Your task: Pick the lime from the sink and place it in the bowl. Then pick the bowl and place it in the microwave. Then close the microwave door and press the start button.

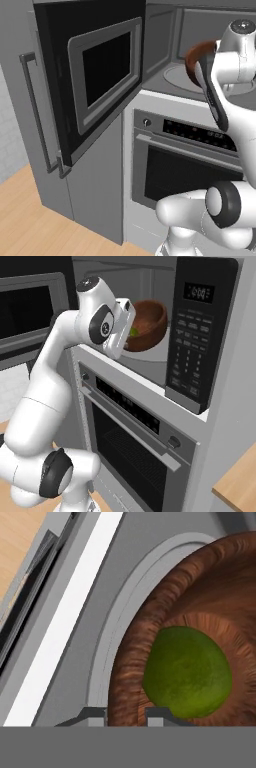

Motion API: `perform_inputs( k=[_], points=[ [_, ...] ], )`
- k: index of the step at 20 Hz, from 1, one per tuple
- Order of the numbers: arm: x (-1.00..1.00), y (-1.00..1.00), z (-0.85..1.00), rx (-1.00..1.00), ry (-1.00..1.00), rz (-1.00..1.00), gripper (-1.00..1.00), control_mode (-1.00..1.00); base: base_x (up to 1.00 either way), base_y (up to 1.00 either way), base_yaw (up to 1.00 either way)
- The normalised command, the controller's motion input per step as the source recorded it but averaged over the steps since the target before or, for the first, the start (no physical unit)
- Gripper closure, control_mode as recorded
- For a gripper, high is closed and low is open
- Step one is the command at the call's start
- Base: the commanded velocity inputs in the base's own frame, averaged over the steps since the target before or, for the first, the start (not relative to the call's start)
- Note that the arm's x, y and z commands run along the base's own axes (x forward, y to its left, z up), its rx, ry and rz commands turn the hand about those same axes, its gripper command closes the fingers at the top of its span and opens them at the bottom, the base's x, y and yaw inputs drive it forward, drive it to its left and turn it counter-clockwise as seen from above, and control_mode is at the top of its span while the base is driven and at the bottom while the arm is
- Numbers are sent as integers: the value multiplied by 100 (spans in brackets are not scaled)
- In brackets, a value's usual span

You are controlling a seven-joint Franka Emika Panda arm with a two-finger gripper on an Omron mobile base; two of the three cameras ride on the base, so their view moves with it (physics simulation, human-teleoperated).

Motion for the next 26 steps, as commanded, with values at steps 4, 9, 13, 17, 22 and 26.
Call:
perform_inputs(
  k=[4,9,13,17,22,26],
  points=[
    [21,0,-35,0,0,2,100,-100,0,0,0],
    [26,0,-39,0,0,3,100,-100,0,0,0],
    [43,1,-38,0,0,1,-100,-100,0,0,0],
    [4,0,0,0,-18,0,-100,-100,0,0,0],
    [9,11,0,0,-46,0,-100,-100,0,0,0],
    [-43,35,19,0,-26,0,-100,-100,0,0,0]
  ],
)
